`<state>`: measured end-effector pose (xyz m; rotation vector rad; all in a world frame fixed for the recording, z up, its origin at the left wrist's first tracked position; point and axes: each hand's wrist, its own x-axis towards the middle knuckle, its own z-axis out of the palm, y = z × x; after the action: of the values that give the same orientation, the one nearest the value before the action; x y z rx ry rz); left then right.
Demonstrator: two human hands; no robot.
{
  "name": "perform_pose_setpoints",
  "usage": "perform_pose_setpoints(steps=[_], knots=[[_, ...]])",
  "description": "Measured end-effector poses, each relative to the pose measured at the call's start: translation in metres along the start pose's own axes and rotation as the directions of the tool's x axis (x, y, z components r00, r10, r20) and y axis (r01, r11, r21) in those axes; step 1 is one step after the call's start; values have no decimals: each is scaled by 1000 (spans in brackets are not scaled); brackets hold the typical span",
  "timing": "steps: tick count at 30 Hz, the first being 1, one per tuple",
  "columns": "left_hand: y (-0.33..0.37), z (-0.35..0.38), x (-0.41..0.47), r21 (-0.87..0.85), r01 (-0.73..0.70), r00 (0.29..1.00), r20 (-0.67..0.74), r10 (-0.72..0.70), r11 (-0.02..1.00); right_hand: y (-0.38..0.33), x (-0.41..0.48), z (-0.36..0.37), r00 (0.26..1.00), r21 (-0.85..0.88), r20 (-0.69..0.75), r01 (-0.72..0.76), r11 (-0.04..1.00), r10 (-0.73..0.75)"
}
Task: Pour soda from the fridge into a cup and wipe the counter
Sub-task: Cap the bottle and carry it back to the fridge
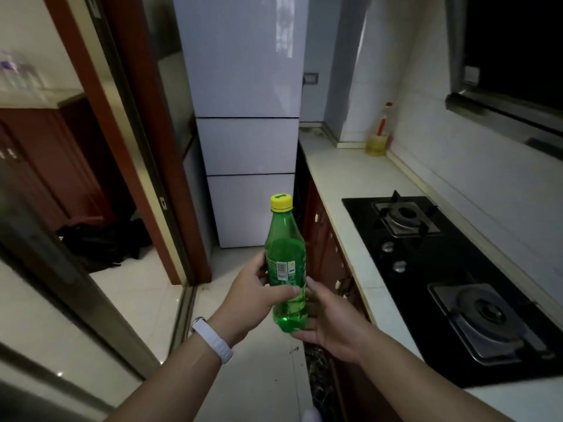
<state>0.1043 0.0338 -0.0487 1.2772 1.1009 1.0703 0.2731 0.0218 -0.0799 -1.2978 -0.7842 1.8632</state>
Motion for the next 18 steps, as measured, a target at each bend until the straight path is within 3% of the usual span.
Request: perform_pose_setpoints(steps=[10,18], knots=[[-6,2,128,-18,73,994,-81,-74,997,-70,121,-38,995,16,69,-69,997,68],[10,-3,216,20,53,987,-150,-49,998,-136,200,-49,979,11,178,-102,995,99]])
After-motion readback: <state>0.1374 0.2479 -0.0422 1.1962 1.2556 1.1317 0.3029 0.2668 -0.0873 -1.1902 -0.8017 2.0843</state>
